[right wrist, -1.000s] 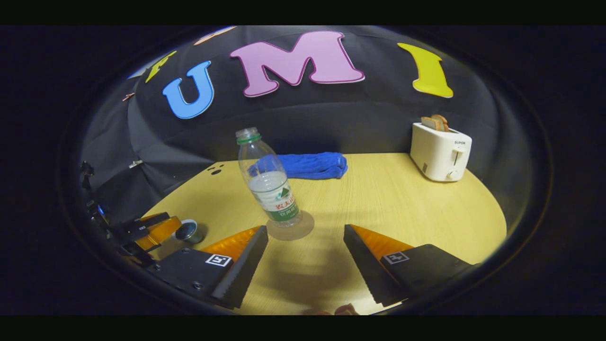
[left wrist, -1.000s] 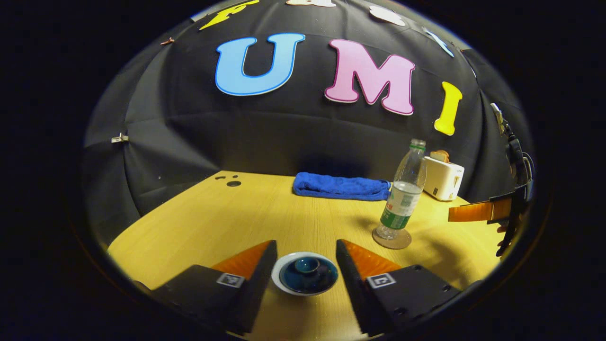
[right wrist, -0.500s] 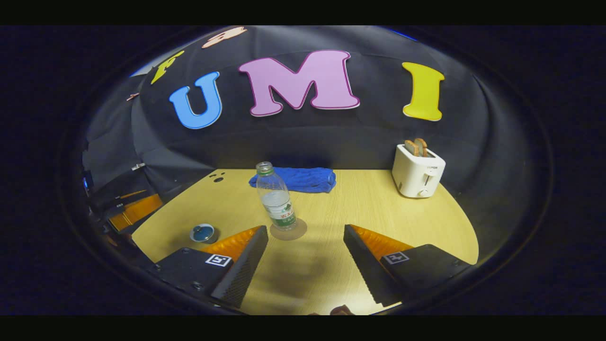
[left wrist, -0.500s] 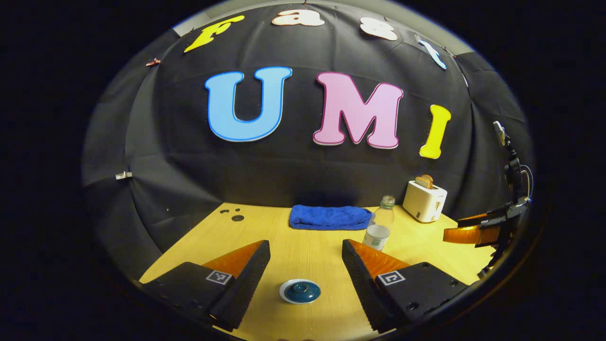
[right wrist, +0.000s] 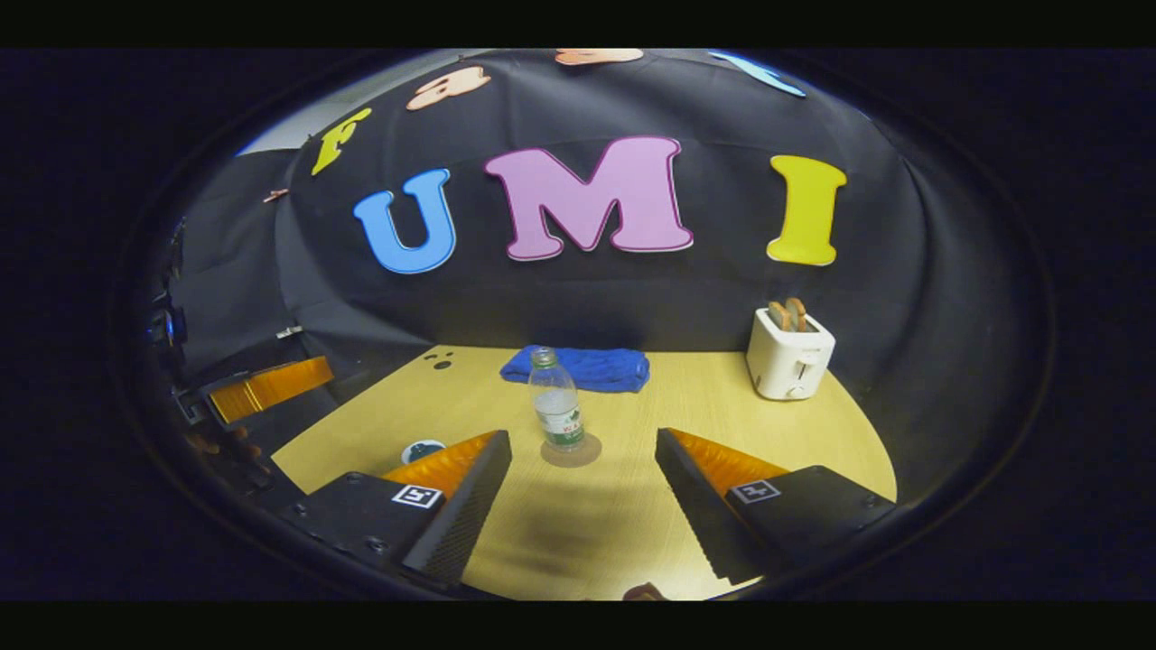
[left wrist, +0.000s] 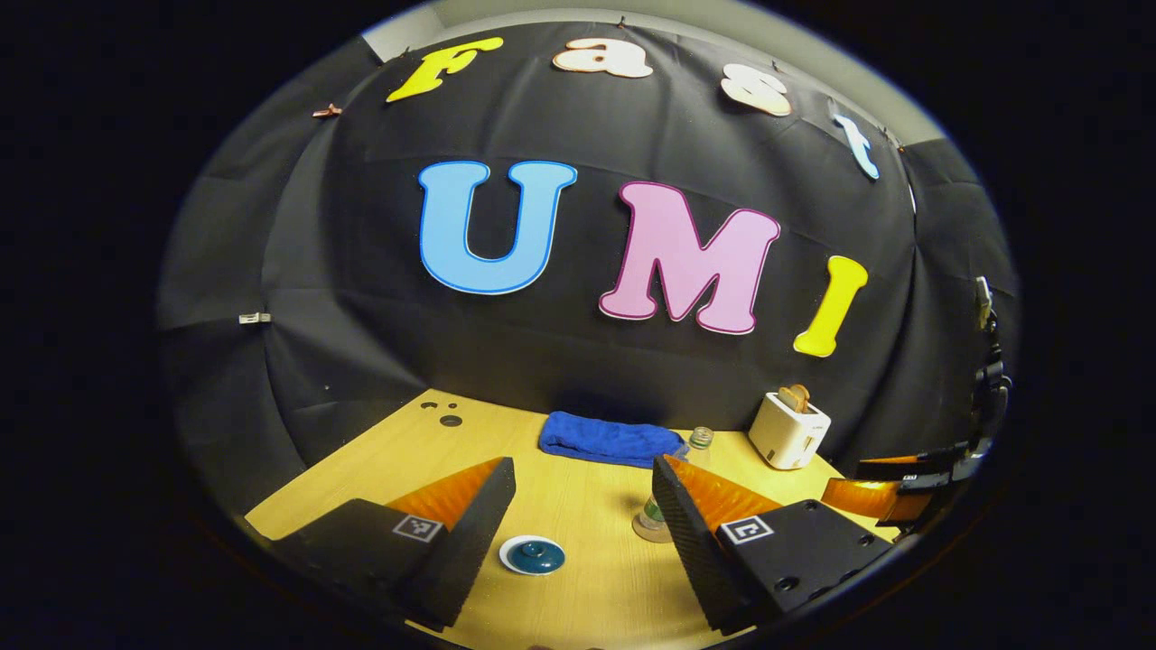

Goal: Open the teacup lid with one hand, grasp the water bottle and pour water into the teacup with the other hand; after pouring, place the water bottle on the coaster and then close the teacup lid.

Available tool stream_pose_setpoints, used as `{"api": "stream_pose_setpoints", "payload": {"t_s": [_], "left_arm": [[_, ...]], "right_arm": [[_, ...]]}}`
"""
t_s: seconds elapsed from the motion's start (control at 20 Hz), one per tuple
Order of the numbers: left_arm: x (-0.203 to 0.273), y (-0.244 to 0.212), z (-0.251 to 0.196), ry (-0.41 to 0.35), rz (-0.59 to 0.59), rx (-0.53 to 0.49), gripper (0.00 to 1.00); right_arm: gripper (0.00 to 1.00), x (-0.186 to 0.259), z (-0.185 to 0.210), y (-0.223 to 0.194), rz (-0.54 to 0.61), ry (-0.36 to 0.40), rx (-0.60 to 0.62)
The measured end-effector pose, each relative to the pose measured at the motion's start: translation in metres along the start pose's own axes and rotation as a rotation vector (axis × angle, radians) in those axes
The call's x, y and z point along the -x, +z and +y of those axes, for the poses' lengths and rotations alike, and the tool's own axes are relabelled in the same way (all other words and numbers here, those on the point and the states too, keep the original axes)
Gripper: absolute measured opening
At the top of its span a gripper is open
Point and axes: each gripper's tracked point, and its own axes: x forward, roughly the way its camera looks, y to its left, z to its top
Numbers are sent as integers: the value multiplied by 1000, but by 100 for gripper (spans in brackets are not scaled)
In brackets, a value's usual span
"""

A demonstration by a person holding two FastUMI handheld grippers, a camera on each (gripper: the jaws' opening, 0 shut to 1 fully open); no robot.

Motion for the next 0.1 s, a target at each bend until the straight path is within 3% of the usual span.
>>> {"api": "stream_pose_setpoints", "payload": {"t_s": [0.1], "left_arm": [[6,7,-4,-31,-16,-36,96]], "right_arm": [[99,5,-1,6,-23,-18,5]]}}
